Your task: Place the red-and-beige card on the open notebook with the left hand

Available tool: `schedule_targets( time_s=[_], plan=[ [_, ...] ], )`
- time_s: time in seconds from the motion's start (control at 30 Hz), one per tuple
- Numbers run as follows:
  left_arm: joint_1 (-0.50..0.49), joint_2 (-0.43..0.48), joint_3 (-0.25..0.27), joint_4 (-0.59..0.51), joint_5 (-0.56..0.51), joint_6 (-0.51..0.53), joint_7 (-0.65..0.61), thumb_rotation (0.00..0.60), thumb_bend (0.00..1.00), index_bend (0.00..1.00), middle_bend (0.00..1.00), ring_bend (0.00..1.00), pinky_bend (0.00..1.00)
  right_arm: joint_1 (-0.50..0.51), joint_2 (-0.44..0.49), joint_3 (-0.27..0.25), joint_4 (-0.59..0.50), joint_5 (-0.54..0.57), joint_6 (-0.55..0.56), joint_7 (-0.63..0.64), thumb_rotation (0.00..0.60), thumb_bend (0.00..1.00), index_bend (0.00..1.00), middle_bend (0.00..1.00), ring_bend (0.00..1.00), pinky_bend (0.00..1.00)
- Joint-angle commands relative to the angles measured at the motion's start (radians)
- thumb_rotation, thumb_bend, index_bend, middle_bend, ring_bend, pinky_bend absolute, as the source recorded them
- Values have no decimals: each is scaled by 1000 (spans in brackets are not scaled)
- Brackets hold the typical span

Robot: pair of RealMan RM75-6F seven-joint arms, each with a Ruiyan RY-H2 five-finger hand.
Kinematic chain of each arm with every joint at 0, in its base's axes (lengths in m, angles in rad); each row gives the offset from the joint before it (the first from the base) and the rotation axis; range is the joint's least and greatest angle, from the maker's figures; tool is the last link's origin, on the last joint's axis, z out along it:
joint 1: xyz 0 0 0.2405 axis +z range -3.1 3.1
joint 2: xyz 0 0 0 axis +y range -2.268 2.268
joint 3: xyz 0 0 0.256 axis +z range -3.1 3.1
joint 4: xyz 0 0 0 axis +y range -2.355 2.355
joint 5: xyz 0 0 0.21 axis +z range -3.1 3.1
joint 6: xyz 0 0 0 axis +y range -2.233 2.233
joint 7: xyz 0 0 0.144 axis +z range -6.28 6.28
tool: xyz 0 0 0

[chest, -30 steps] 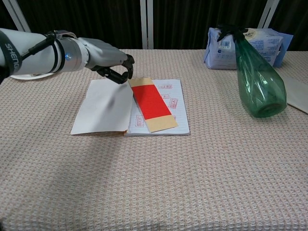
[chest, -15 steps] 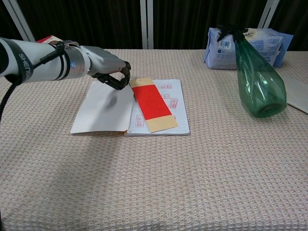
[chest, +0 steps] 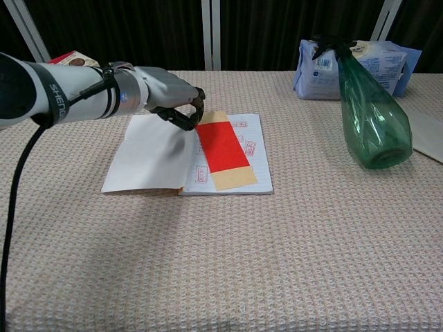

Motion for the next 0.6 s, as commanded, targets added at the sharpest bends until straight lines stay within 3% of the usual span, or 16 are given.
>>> schedule_targets(
  time_s=[0.03,0.27,0.6],
  plan=[
    [2,7,-9,-11,25,10,-8,118,615,244,0,0,58,0,0,0,1,0,1,1,600,176,265,213,100,168],
    [14,45,-37,-110,153,8,-67,114,616,245,0,0,56,6,-4,2,7,0,-7,7,600,175,264,213,100,168],
    [-22,-28,-39,-108,191,-10,-39,114,618,247,0,0,54,5,-1,3,7,1,-3,9,600,175,265,213,100,168]
  ],
)
